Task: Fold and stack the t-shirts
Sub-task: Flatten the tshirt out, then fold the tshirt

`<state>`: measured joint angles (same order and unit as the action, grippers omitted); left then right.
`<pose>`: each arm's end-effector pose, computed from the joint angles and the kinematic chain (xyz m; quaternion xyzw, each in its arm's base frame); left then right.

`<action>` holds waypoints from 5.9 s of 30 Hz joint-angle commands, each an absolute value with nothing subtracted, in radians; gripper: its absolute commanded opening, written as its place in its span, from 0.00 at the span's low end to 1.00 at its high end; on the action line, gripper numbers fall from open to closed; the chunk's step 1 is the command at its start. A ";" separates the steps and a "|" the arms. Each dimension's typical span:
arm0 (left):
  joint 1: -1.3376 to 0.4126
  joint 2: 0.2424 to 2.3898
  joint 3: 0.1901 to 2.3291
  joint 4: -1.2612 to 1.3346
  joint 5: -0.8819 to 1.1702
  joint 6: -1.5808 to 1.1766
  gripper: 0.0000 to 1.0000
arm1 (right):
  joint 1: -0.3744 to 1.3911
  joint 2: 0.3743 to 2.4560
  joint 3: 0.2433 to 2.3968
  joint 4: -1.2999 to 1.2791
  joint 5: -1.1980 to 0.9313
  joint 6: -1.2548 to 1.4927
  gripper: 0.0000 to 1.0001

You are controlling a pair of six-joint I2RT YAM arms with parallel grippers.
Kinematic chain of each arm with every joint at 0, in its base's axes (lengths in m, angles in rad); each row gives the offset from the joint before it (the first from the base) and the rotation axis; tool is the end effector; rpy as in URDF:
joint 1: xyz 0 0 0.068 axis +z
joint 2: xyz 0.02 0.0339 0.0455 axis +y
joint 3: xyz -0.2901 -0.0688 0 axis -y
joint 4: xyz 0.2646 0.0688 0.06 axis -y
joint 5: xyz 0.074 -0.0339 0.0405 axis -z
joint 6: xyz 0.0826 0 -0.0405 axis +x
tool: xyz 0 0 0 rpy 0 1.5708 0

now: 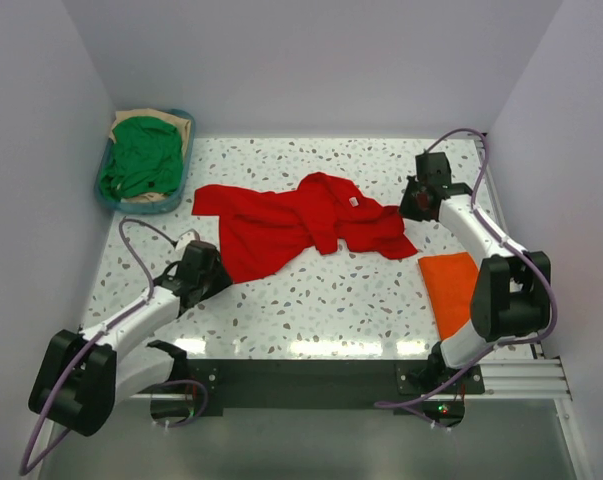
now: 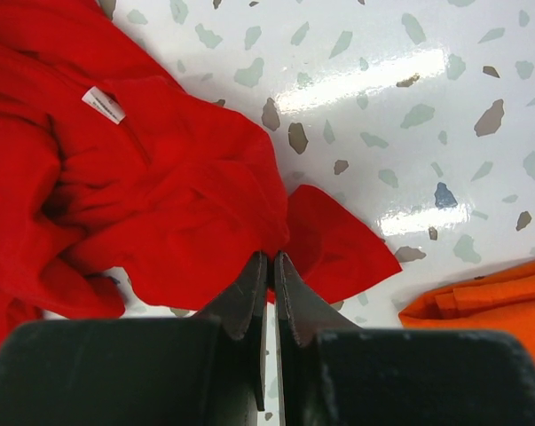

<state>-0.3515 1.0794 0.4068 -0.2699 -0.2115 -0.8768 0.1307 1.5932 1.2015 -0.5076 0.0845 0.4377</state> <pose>0.2110 -0.0589 0.1261 -0.2771 0.9048 -0.0950 0.3090 0.3888 0.0441 0.2356 0.1580 0.9301 0.0540 0.3272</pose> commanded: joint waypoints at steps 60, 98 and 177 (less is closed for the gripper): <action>-0.158 0.959 1.724 -0.724 -0.361 -0.664 0.00 | 0.066 1.135 2.034 -0.988 -0.003 0.500 0.00; 0.196 1.563 1.469 0.129 0.276 -0.798 0.00 | 0.005 1.464 1.576 -0.172 -0.210 0.690 0.00; 0.161 1.644 0.982 -0.052 0.193 -0.726 0.00 | 0.146 1.839 1.354 -0.370 0.002 0.522 0.24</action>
<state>0.1677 1.6272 0.9340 -0.0738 0.1894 -0.7395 0.1566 1.8610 1.2980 -0.3759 0.0261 0.5556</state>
